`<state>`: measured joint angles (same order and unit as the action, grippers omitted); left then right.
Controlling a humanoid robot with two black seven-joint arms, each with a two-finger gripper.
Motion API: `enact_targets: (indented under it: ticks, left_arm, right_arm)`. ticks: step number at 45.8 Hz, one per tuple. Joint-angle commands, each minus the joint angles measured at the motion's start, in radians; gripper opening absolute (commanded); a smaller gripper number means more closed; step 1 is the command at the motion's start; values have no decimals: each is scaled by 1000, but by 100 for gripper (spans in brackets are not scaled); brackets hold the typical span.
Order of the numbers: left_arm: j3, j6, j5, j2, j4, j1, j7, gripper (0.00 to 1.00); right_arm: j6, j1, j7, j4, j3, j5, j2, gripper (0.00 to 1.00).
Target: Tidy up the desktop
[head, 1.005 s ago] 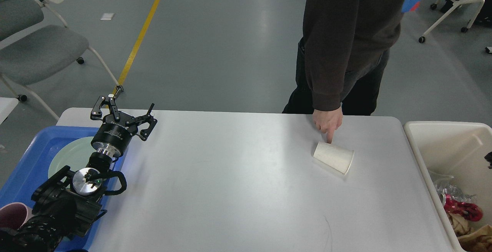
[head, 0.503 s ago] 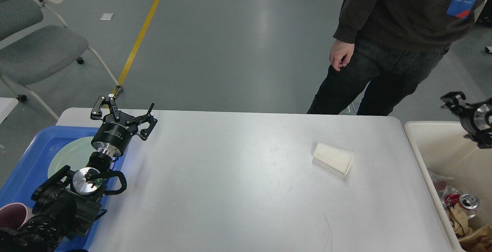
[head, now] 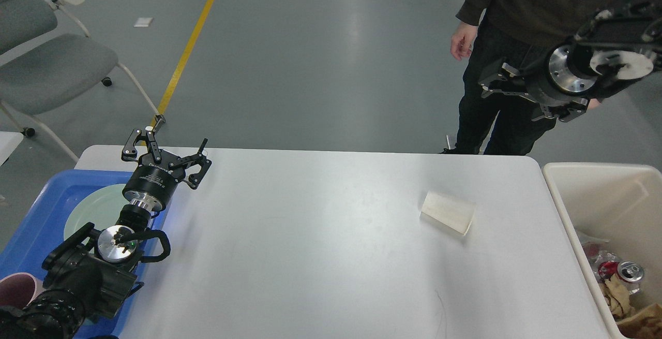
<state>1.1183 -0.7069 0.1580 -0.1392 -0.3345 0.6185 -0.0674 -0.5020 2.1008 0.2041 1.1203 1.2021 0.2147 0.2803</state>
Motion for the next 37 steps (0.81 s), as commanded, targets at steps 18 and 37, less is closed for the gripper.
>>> enact_targets:
  ticks: [18, 37]
  left_arm:
    - [0, 0, 0, 0, 0, 0, 0, 96]
    - [0, 0, 0, 0, 0, 0, 0, 96]
  right_arm:
    - [112, -467, 0, -238, -42, -9, -62, 100]
    - [157, -823, 1, -479, -367, -14, -39, 100]
